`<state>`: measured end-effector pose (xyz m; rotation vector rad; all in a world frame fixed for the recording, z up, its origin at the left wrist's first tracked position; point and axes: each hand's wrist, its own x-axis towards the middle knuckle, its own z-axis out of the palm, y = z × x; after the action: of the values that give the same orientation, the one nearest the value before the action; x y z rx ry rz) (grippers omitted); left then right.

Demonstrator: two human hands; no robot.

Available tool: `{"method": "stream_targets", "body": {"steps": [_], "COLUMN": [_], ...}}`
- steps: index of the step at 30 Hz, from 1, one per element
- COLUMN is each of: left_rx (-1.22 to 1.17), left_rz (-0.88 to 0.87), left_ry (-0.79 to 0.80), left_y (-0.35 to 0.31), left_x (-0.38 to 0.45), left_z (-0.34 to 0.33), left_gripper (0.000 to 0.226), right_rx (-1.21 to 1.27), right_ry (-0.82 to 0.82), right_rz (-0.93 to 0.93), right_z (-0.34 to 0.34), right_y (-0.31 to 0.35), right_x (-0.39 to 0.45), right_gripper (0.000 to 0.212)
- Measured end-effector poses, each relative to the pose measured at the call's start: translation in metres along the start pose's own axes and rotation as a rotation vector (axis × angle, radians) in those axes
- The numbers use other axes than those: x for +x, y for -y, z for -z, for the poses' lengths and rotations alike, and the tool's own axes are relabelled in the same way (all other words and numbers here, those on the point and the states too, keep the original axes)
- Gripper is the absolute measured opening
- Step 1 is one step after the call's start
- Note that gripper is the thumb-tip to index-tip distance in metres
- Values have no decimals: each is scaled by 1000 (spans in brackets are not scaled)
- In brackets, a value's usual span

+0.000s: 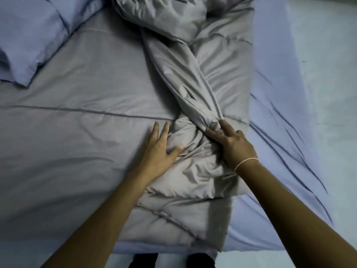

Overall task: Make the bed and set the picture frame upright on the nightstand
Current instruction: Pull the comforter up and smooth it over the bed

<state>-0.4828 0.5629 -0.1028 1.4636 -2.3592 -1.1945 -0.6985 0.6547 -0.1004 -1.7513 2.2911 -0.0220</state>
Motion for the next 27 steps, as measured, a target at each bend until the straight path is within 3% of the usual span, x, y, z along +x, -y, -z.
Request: {"method": "stream_targets", "body": {"steps": [9, 13, 18, 21, 23, 25, 27], "left_rx": [84, 83, 165, 353, 506, 608, 638], "left_rz": [-279, -371, -597, -572, -482, -380, -328], "left_ry": [200, 341, 280, 204, 210, 227, 207], "left_y": [-124, -188, -249, -255, -247, -233, -222], "left_x": [-54, -93, -118, -115, -112, -111, -110], "left_z": [-140, -221, -291, -321, -339, -350, -356], "left_gripper": [82, 74, 58, 57, 62, 68, 69], "right_rx": [-7, -51, -100, -139, -90, -19, 70], "right_ry": [-56, 23, 75, 75, 107, 110, 60], "right_rz": [-156, -372, -519, -508, -636, -777, -755], "right_z": [-7, -7, 20, 16, 1, -18, -37], "right_y": [-190, -313, -435, -465, -462, -435, -393], "right_x": [-149, -262, -349, -335, -322, -309, -299], "right_gripper": [64, 61, 68, 58, 54, 60, 68]}}
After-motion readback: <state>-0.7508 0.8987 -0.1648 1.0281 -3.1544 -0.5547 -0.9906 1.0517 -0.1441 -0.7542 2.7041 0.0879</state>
